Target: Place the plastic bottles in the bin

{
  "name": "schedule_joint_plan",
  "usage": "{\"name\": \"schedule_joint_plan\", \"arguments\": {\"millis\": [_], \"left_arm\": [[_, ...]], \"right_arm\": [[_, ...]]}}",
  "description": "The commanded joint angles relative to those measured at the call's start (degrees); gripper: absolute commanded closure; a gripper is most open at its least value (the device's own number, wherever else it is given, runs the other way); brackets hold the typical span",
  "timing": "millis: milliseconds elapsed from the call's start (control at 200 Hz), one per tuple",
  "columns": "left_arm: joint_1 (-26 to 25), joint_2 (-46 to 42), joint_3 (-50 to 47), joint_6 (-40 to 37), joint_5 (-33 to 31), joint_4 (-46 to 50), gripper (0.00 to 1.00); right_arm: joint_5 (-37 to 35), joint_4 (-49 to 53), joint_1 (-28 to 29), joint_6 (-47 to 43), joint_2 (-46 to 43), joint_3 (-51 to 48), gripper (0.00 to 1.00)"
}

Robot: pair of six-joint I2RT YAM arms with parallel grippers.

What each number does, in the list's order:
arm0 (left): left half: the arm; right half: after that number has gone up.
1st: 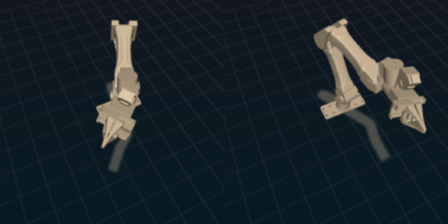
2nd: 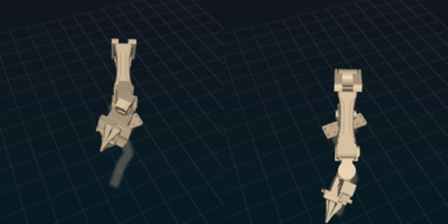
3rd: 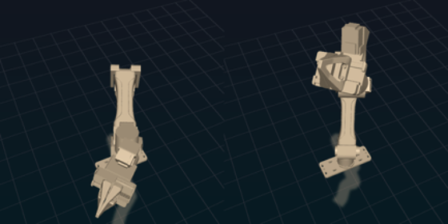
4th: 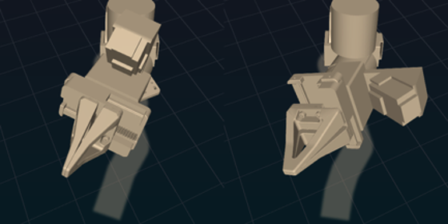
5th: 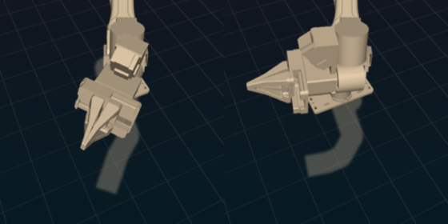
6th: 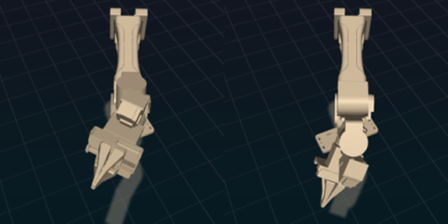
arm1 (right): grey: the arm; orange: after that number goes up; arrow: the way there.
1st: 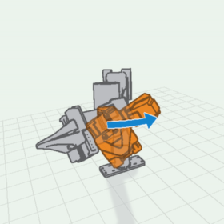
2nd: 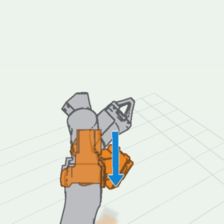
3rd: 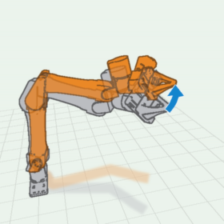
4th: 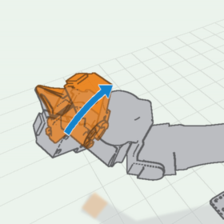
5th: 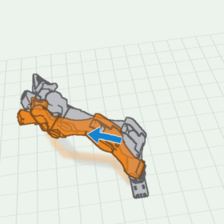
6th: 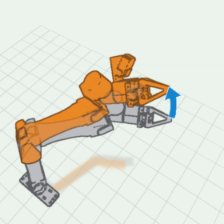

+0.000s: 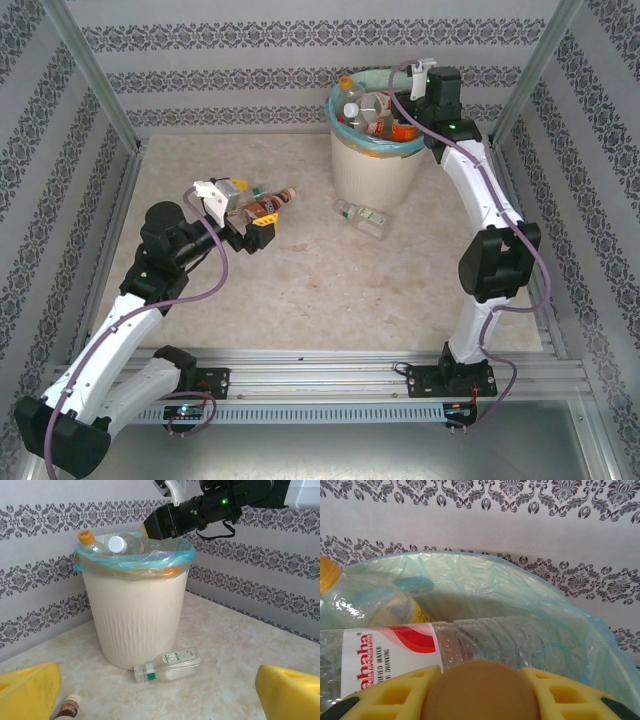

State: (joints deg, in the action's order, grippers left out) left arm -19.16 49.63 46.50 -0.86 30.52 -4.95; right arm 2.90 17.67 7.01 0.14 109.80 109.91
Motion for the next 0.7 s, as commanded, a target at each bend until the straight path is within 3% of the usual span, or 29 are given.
{"name": "schedule_joint_plan", "arguments": {"millis": [0,60,135,245,545,609,699], "left_arm": [[-0.46,-0.18,-0.35,-0.15,-0.68,-0.12,0.0],[-0.46,-0.2,-0.4,-0.02,-0.68,-0.4,0.0],[-0.45,0.1,-0.35,-0.01,-0.66,-0.54,0.0],[-0.44,0.31,-0.3,0.24,-0.4,-0.5,0.0],[-0.46,0.12,-0.66,1.2,-0.3,-0.5,0.0],[-0.49,0.16,-0.88,1.22,-0.44,-0.75,0.0],[-0.49,0.22,-1.02,1.21,-0.46,-0.92,0.0]], "right_arm": [[-2.94,17.7,-3.16,1.38,6.57,-0.09,0.98],[-5.53,17.42,-3.59,2.38,6.7,1.54,0.94],[-8.17,18.74,-3.68,2.41,7.79,5.05,0.7],[-6.19,22.37,-3.54,2.2,9.53,11.8,0.56],[-6.61,23.63,1.08,0.04,4.97,21.81,0.41],[-6.74,22.72,1.68,-0.31,3.58,21.78,0.32],[-6.75,22.01,1.86,-1.22,2.79,21.49,0.33]]}}
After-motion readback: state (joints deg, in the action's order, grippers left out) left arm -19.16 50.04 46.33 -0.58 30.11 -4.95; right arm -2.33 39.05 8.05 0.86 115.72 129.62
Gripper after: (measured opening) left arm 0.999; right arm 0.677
